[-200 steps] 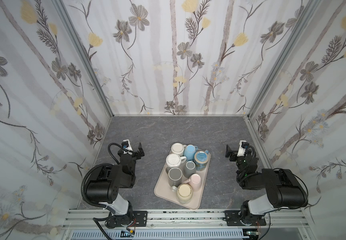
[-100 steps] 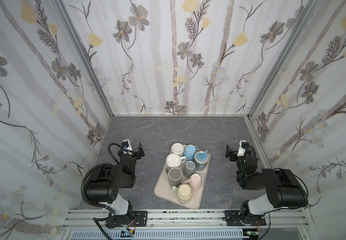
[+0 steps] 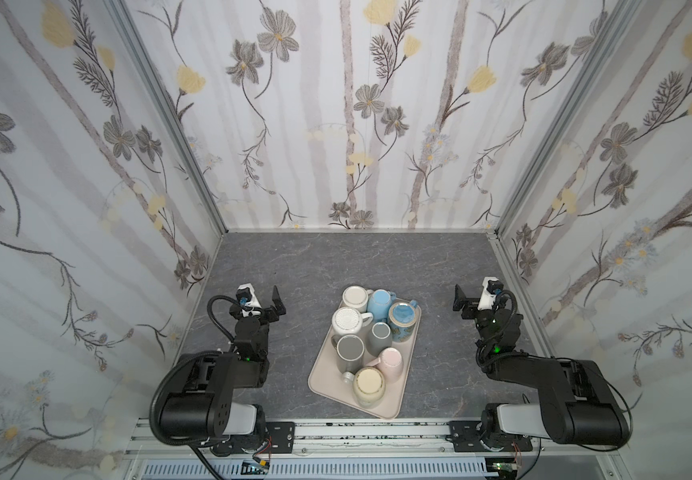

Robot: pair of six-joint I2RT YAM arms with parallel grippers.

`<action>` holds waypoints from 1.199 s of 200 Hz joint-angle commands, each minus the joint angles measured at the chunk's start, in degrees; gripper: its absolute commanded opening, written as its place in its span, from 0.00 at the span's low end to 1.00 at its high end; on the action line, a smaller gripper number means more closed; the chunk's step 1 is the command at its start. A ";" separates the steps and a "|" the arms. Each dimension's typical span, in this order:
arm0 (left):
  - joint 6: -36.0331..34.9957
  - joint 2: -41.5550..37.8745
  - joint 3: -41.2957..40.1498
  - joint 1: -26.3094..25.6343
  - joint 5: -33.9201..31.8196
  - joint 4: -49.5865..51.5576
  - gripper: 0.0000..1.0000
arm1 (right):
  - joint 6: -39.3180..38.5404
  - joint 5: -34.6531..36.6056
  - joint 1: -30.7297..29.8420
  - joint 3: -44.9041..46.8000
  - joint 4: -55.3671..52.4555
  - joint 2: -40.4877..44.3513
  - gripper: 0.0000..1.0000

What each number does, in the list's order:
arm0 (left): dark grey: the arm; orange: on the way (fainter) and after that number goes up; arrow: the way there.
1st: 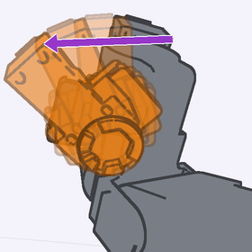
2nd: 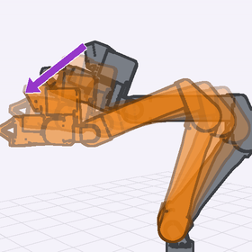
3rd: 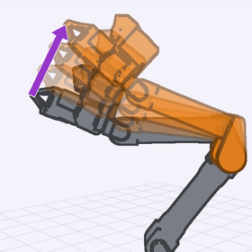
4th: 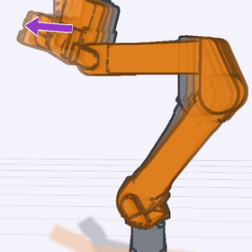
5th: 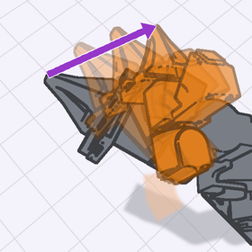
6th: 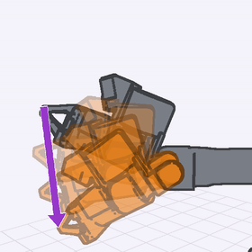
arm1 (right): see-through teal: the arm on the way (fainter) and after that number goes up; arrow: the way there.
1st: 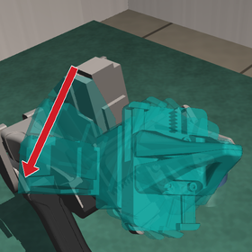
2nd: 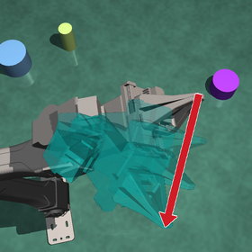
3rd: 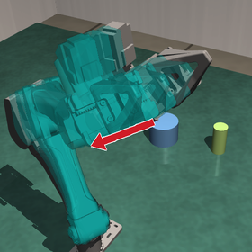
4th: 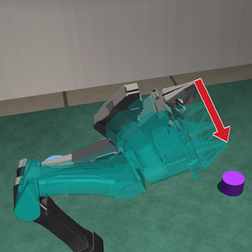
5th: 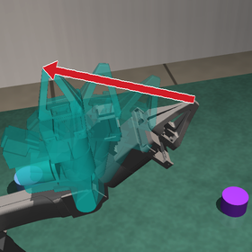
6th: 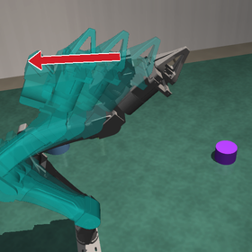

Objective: Turn the mug right side up
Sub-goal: Rotate the mug on the tray.

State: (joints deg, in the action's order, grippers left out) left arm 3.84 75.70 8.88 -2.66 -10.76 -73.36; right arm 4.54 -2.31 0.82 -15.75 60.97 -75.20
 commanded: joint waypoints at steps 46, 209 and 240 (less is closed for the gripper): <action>19.47 -25.86 10.97 -0.11 4.69 47.66 0.97 | 17.05 0.00 -2.19 -20.14 -50.56 -1.53 0.83; 62.44 -37.51 1.41 -32.35 17.30 90.94 0.61 | 32.32 -1.61 -25.88 -18.96 -57.69 -4.03 0.69; 67.85 -38.03 2.06 -37.75 15.89 95.76 0.61 | 32.28 -0.42 -24.99 -19.93 -60.95 -1.75 0.69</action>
State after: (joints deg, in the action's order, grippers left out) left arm 64.36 38.04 10.59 -37.65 7.09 16.99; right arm 36.01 -4.69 -24.82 -34.83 2.92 -78.46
